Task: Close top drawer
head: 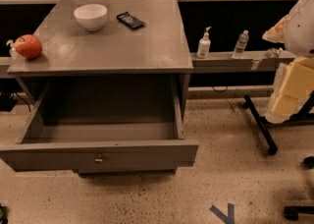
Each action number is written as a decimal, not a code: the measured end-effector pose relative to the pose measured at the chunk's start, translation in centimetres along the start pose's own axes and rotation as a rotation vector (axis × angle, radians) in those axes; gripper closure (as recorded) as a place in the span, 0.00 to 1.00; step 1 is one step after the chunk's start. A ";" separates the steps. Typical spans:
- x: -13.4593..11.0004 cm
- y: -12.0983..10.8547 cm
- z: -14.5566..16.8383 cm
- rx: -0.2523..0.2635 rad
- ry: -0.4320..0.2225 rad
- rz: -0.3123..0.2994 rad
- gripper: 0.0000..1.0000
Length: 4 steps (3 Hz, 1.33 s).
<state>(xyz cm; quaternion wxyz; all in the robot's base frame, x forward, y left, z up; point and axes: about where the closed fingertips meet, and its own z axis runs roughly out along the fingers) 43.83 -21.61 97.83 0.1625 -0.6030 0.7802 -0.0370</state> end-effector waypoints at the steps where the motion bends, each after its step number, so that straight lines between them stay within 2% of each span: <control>1: 0.0 0.0 0.0 0.000 0.000 0.000 0.00; 3: -9.4 1.4 11.1 -0.104 0.030 -0.115 0.00; 4: -9.4 1.4 11.2 -0.102 0.025 -0.116 0.00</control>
Offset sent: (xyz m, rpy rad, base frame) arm 0.0399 0.0945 -0.0851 -0.0220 0.1175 0.1420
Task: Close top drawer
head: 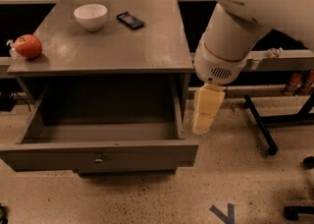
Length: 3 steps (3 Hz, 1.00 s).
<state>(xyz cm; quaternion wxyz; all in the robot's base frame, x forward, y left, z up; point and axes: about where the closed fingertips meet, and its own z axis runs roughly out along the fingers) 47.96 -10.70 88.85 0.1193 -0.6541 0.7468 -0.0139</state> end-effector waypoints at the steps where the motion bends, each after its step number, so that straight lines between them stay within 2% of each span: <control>1: -1.0 -0.1 2.2 0.030 -0.072 -0.016 0.00; 2: -4.0 1.1 6.7 0.068 -0.104 -0.082 0.00; 3: -4.9 1.4 8.8 0.099 -0.123 -0.104 0.00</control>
Offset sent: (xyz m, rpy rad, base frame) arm 0.0348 0.1249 -0.1405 0.1070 -0.2749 0.1917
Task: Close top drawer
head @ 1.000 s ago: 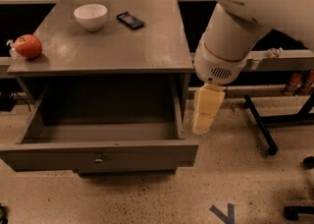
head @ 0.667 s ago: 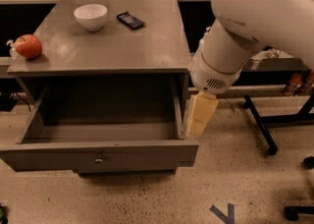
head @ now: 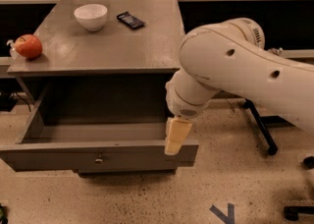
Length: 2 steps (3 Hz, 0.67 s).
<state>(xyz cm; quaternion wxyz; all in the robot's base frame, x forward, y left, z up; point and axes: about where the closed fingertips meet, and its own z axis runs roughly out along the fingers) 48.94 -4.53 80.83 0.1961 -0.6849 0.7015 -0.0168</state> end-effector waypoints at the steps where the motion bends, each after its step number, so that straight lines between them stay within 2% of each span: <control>1: 0.0 -0.1 -0.1 0.002 -0.001 0.002 0.00; 2: -0.5 0.4 3.3 -0.029 0.041 -0.035 0.00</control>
Offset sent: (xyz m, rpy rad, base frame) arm 0.0212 0.0399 -0.1004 -0.1625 0.0795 0.0902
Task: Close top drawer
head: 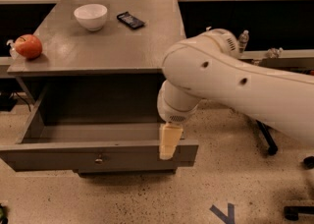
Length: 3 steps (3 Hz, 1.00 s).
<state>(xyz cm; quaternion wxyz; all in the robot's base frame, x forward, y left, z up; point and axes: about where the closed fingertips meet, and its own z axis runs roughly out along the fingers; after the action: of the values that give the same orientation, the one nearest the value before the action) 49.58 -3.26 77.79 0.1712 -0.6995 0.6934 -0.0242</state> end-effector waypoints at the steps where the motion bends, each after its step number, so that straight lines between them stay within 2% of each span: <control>1: -0.8 0.7 5.5 -0.041 0.060 -0.051 0.00; 2: -1.5 1.7 10.4 -0.069 0.069 -0.095 0.03; 3: -2.1 2.1 12.3 -0.079 0.046 -0.114 0.24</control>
Offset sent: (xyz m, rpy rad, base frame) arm 0.0164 0.0484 -0.1389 -0.1166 0.0632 0.1181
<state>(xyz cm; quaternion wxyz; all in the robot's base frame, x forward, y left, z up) 50.79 1.32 66.08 0.1257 -0.7434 0.6566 -0.0226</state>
